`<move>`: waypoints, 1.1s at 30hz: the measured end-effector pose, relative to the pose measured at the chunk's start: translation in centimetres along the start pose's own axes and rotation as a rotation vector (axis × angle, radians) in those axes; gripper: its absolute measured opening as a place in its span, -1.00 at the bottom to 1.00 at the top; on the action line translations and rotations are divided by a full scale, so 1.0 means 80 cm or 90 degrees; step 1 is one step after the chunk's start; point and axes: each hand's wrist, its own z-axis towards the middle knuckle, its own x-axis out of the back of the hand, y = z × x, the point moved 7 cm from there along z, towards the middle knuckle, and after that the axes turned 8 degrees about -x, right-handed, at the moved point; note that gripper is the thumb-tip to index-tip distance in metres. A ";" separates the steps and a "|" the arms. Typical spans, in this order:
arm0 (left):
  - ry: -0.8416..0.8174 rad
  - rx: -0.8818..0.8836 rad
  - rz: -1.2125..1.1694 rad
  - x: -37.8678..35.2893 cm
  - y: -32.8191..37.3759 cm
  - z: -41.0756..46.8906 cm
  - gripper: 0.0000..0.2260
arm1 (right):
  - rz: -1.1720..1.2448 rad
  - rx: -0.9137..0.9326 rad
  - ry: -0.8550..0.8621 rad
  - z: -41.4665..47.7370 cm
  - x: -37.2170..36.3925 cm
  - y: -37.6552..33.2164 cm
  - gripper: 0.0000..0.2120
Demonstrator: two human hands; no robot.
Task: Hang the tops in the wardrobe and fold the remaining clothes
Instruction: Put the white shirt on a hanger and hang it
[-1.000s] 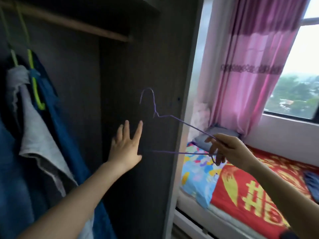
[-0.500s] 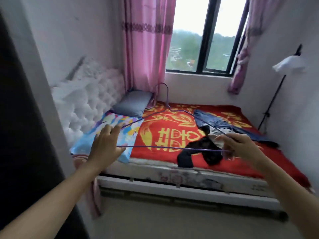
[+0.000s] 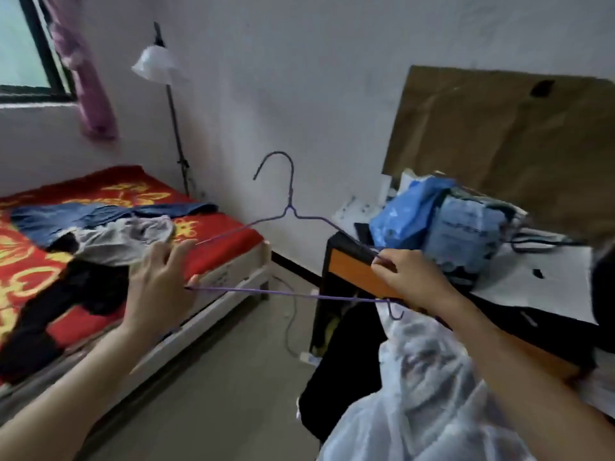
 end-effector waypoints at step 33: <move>-0.362 -0.102 -0.295 -0.205 0.359 -0.094 -0.57 | -0.098 -0.737 0.139 -0.223 0.021 0.354 -0.54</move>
